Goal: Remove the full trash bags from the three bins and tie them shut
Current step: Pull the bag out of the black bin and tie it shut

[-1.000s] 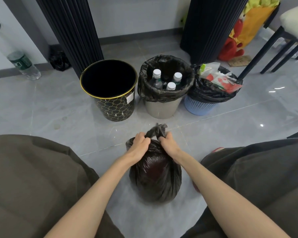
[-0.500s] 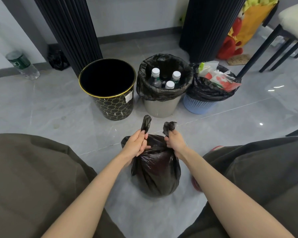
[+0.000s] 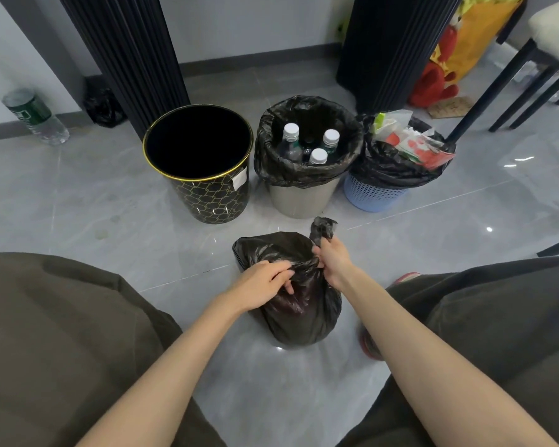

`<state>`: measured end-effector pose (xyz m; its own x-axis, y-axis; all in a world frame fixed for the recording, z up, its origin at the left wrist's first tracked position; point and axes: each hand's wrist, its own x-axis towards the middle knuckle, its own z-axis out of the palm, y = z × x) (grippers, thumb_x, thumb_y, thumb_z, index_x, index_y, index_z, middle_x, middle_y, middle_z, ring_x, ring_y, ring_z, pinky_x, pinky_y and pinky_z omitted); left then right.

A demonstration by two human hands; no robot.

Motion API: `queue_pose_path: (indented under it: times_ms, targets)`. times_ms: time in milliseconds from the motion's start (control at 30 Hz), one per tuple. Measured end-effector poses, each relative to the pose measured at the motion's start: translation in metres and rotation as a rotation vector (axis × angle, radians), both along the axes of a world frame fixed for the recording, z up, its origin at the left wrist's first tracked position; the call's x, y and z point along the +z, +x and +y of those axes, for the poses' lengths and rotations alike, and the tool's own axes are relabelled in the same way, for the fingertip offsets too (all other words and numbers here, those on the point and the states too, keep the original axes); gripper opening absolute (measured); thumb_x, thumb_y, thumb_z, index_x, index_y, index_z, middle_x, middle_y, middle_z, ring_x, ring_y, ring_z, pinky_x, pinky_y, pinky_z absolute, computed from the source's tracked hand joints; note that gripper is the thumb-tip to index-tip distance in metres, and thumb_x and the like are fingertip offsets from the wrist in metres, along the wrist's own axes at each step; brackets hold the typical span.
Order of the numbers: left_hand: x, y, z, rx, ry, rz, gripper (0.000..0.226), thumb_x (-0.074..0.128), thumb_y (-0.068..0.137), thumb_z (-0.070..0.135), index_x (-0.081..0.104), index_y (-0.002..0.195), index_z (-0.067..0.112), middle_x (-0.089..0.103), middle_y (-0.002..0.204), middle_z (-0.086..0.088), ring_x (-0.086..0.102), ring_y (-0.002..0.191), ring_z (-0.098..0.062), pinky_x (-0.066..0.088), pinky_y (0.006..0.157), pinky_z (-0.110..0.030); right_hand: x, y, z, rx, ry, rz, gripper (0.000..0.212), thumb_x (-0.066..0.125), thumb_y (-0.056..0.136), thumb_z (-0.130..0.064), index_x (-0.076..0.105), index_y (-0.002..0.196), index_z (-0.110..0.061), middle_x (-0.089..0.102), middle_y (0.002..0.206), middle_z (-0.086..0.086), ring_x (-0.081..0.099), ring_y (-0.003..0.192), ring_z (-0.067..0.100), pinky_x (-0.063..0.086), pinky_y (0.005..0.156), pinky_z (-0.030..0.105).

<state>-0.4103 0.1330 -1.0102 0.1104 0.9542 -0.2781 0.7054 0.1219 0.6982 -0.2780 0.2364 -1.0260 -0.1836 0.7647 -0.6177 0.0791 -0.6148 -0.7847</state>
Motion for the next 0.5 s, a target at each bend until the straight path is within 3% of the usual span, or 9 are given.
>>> queue_pose_path:
  times_ms: [100,167,333,500]
  targets:
    - [-0.006,0.004,0.001,-0.021,0.003,0.191,0.027,0.032,0.101,0.031,0.052,0.086,0.019,0.067,0.094,0.005,0.044,0.089,-0.018,0.040,0.082,-0.032,0.002,-0.006,0.000,0.099,0.103,-0.053,0.027,0.034,0.099,-0.011,0.048,0.077,-0.018,0.036,0.059,-0.004,0.034,0.046,0.004,0.026,0.036,0.014]
    - [-0.016,0.004,0.002,0.053,-0.012,0.200,0.028,0.032,0.101,0.030,0.050,0.083,0.019,0.066,0.093,0.000,0.047,0.092,-0.021,0.042,0.085,-0.037,0.001,-0.010,0.002,0.100,0.097,-0.004,0.027,0.034,0.099,-0.010,0.048,0.077,-0.018,0.036,0.058,-0.003,0.033,0.046,0.005,0.026,0.037,0.014]
    - [-0.017,0.002,0.009,0.287,-0.059,-0.233,0.032,0.037,0.100,0.020,0.047,0.071,0.027,0.064,0.073,0.006,0.062,0.080,-0.013,0.042,0.084,-0.028,0.001,-0.008,-0.001,0.070,0.073,0.064,0.032,0.034,0.097,-0.004,0.046,0.069,-0.016,0.037,0.057,0.000,0.028,0.046,0.009,0.025,0.037,0.015]
    - [-0.007,0.006,0.013,0.341,0.091,-0.416,0.033,0.038,0.100,0.020,0.053,0.071,0.023,0.049,0.055,0.005,0.049,0.062,-0.011,0.039,0.072,-0.024,0.008,-0.006,-0.005,0.187,0.184,-0.125,0.024,0.040,0.089,0.002,0.050,0.076,-0.015,0.048,0.056,0.001,0.037,0.047,0.011,0.031,0.043,0.018]
